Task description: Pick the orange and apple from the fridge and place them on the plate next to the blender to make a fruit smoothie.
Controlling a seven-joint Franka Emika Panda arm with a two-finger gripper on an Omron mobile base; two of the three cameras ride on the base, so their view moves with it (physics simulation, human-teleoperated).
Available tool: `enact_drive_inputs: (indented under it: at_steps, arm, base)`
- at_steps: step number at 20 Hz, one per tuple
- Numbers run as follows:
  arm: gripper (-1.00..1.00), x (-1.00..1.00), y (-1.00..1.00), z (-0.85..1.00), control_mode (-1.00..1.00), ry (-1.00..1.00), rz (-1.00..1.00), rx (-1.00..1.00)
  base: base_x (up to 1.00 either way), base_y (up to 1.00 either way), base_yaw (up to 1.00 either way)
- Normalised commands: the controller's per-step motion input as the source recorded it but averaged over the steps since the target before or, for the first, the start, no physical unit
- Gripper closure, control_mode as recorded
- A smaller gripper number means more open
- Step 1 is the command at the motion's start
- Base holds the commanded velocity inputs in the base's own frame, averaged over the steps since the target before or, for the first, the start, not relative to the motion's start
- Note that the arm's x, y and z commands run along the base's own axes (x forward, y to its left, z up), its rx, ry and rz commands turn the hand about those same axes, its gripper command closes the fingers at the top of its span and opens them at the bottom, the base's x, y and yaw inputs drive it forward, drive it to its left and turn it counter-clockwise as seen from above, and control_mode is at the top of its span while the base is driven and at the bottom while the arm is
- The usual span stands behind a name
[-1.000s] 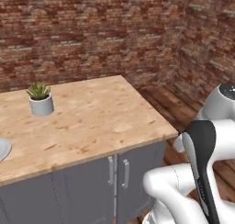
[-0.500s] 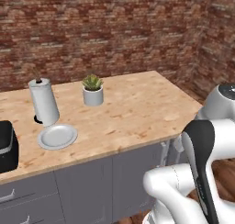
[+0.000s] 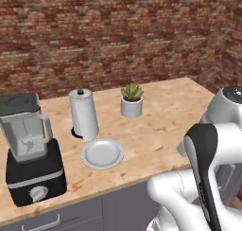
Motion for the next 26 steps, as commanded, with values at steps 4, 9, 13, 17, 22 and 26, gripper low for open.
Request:
enact_drive_inputs:
  at_steps: [4, 9, 13, 17, 22, 26]
  arm:
    - [1.0, 0.0, 0.0, 0.0, 1.0, 0.0, 0.0, 0.0]
    - [1.0, 0.0, 0.0, 0.0, 1.0, 0.0, 0.0, 0.0]
    - [1.0, 0.47, 0.04, 0.0, -1.0, 0.0, 0.06, 0.0]
    - [1.0, 0.96, 0.0, -0.01, -1.0, 0.0, 0.14, 0.02]
    - [1.0, 0.73, 0.23, -0.33, -1.0, -0.02, 0.13, 0.0]
    - [1.0, 0.6, 0.33, -0.71, -1.0, -0.01, 0.09, 0.0]
  base:
    - [0.01, 0.75, 0.04]
    - [0.04, 0.8, 0.07]
    - [0.36, 0.21, 0.05]
    - [0.0, 0.0, 0.0]
    - [0.0, 0.0, 0.0]
    - [0.0, 0.0, 0.0]
